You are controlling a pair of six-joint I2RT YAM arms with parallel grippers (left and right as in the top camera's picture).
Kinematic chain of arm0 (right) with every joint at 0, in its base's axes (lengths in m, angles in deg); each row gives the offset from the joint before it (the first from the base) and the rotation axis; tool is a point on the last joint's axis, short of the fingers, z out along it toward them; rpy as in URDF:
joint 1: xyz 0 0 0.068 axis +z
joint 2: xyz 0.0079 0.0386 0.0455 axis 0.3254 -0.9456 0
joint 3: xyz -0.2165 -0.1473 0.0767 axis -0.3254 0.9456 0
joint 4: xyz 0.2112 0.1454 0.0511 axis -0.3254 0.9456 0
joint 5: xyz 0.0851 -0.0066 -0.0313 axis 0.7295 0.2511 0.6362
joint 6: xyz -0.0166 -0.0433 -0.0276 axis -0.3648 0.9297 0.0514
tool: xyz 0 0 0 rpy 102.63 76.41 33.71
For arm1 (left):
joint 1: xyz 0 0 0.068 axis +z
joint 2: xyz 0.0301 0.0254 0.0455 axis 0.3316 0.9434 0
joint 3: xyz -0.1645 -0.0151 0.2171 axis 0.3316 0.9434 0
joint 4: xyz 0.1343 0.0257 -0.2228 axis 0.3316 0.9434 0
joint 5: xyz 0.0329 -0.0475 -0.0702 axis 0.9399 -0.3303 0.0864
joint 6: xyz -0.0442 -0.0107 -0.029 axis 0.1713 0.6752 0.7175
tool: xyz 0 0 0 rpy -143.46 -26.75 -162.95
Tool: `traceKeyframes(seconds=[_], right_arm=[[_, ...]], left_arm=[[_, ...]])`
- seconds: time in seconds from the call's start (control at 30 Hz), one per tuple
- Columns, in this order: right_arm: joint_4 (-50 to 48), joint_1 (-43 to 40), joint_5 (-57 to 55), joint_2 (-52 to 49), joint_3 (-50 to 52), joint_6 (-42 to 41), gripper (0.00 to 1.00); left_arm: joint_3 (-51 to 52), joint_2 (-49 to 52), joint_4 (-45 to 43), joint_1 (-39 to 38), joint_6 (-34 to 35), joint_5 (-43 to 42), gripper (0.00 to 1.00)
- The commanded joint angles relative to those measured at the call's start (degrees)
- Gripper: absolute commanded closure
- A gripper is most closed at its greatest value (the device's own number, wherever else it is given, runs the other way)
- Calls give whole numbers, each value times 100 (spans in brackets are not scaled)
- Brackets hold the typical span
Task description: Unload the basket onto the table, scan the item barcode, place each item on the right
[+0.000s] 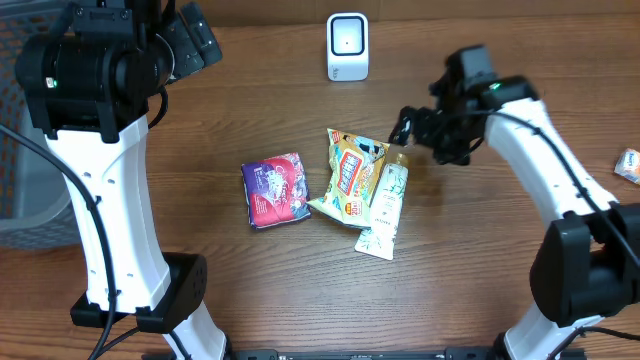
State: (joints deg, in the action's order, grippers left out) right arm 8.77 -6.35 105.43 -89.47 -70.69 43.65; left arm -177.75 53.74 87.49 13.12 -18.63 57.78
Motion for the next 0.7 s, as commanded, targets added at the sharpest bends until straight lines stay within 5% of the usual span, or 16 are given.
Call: traceKeyframes(seconds=[0.0,0.67], right_arm=[[-334,81,-210,26,417,-273,0],[-1464,531,-944,-599,833,-273,0]], left_arm=[[0,35,9,22,-2,-35,0],[0,35,9,24,-2,-35,0]])
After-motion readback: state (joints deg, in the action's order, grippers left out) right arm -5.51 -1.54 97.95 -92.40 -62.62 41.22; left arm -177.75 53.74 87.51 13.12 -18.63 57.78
